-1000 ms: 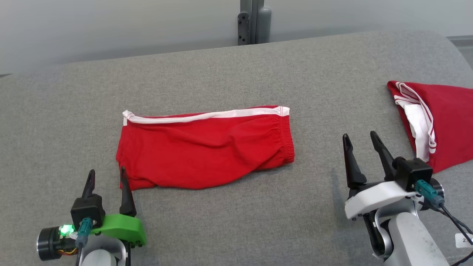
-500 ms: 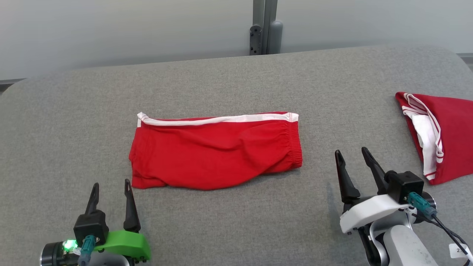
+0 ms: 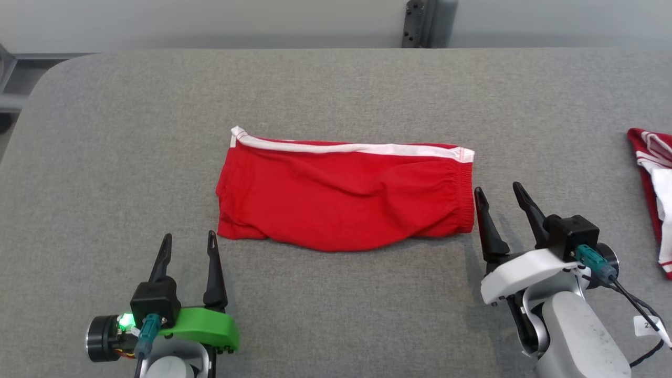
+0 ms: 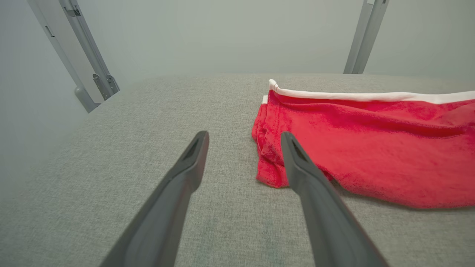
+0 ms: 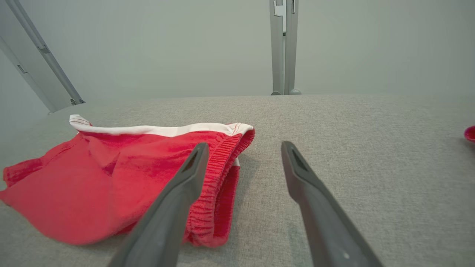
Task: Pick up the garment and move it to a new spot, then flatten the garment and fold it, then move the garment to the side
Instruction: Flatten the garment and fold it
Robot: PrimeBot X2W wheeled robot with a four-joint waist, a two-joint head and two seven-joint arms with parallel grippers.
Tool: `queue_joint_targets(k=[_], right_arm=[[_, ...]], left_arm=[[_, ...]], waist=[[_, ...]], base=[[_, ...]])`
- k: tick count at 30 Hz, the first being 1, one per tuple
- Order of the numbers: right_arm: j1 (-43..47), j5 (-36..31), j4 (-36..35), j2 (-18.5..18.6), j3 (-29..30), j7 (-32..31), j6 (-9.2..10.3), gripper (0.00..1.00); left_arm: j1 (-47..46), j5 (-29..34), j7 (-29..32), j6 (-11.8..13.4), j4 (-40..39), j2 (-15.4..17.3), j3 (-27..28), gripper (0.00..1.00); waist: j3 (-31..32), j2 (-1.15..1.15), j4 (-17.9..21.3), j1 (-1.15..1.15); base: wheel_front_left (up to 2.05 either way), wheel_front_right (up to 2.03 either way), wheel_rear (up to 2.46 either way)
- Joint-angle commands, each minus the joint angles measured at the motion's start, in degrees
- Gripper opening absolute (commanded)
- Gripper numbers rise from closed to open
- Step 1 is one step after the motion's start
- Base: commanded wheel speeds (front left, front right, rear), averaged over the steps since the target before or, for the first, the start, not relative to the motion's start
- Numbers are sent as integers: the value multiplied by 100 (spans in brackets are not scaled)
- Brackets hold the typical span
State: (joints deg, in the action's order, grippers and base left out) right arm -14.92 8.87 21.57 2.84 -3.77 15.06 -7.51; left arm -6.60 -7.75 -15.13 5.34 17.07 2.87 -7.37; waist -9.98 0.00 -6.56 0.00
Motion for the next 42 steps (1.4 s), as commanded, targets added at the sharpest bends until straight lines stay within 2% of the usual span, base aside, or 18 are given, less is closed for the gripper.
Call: queue_joint_targets(k=[1,8,18,19,20,21,22,29,38,42], right_arm=[[-116,-16,85,17,35,15,5,100],[-347,28,623,19,217,15,5,100],[-517,248,1224,16,92,-3,5,100],[-521,304,1287,11,47,-7,5,90],[-537,342,1347,3,13,-22,5,47],[-544,368,1387,2,-19,-26,5,28],[-568,441,1416,-1,-46,-27,4,0],[-581,747,1264,10,-24,-22,10,0],[-523,909,866,30,342,8,9,0],[-505,968,703,45,258,8,8,0]], left_arm=[[-107,-63,4,36,22,10,-49,100],[-192,-141,4,86,32,8,-226,100],[-347,-159,4,119,-6,9,-332,100],[-362,-160,4,123,-8,9,-337,100],[-384,-153,4,121,-1,9,-348,100],[-401,-144,4,120,4,9,-352,100],[-425,-144,4,125,4,9,-355,100],[-445,-57,4,118,68,10,-322,100],[-380,31,4,-25,154,10,-243,100],[-377,10,4,-25,208,10,-295,100]], waist=[[-325,0,-377,0],[-581,0,-689,0],[-896,0,-722,0],[-918,0,-716,0],[-944,0,-706,0],[-963,0,-698,0],[-984,0,-688,0],[-939,0,-514,0],[-590,0,29,0],[-516,0,127,0]], base=[[0,0,0],[0,0,0],[0,0,0],[0,0,0],[0,0,0],[0,0,0],[0,0,0],[0,0,0],[0,0,0],[0,0,0]])
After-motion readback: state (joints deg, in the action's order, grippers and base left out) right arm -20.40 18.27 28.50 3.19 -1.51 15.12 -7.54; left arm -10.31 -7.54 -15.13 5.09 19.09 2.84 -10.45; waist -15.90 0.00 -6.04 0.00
